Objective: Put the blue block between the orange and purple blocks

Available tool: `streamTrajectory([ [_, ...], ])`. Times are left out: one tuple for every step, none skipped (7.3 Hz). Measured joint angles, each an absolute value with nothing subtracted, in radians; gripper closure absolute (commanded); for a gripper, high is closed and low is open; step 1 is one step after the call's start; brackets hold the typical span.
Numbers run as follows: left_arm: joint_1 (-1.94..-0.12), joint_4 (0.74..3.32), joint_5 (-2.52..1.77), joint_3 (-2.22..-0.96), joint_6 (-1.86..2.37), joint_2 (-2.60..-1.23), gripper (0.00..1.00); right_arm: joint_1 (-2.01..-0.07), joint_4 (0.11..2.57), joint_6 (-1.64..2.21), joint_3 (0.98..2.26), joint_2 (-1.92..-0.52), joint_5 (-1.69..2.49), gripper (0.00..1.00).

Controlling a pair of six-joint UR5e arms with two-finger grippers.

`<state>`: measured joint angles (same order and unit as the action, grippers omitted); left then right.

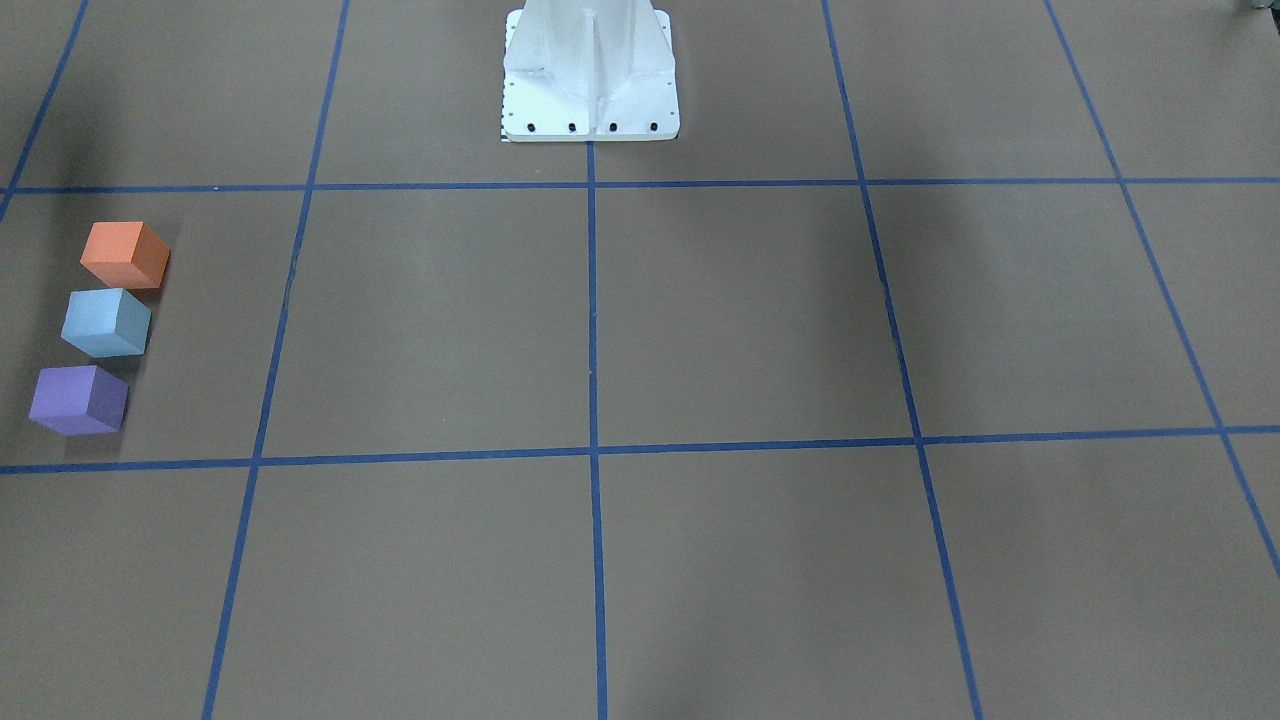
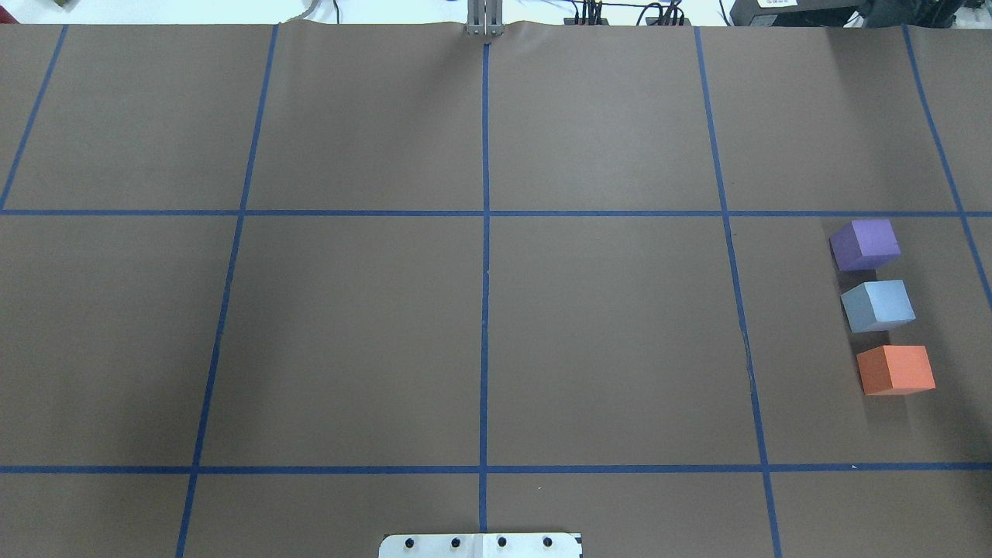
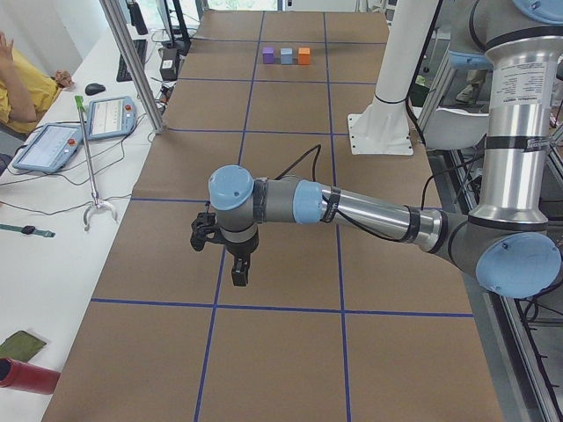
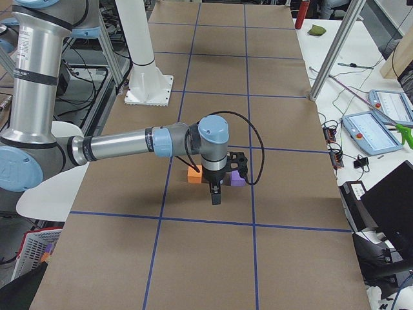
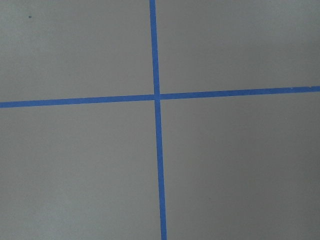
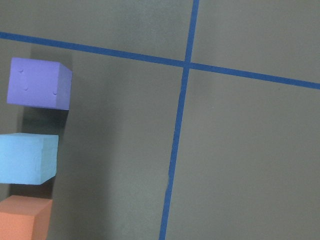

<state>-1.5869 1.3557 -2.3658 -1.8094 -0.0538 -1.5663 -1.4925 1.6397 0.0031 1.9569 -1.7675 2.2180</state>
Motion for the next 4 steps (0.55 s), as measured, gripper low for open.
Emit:
streamTrajectory([
  [-1.586, 1.359, -2.364, -1.808, -0.054, -1.564, 0.00, -1.492, 1.640, 0.002, 1.955, -1.761, 2.216, 0.00],
  [-1.586, 1.362, -2.362, -1.800, -0.056, -1.562, 0.00, -1.491, 1.640, 0.001, 1.953, -1.755, 2.219, 0.00],
  [-1.586, 1.369, -2.361, -1.783, -0.058, -1.560, 0.00, -1.491, 1.639, 0.001, 1.951, -1.752, 2.224, 0.00],
  [-1.586, 1.385, -2.359, -1.765, -0.061, -1.558, 0.00, -1.491, 1.639, 0.000, 1.950, -1.752, 2.229, 0.00],
])
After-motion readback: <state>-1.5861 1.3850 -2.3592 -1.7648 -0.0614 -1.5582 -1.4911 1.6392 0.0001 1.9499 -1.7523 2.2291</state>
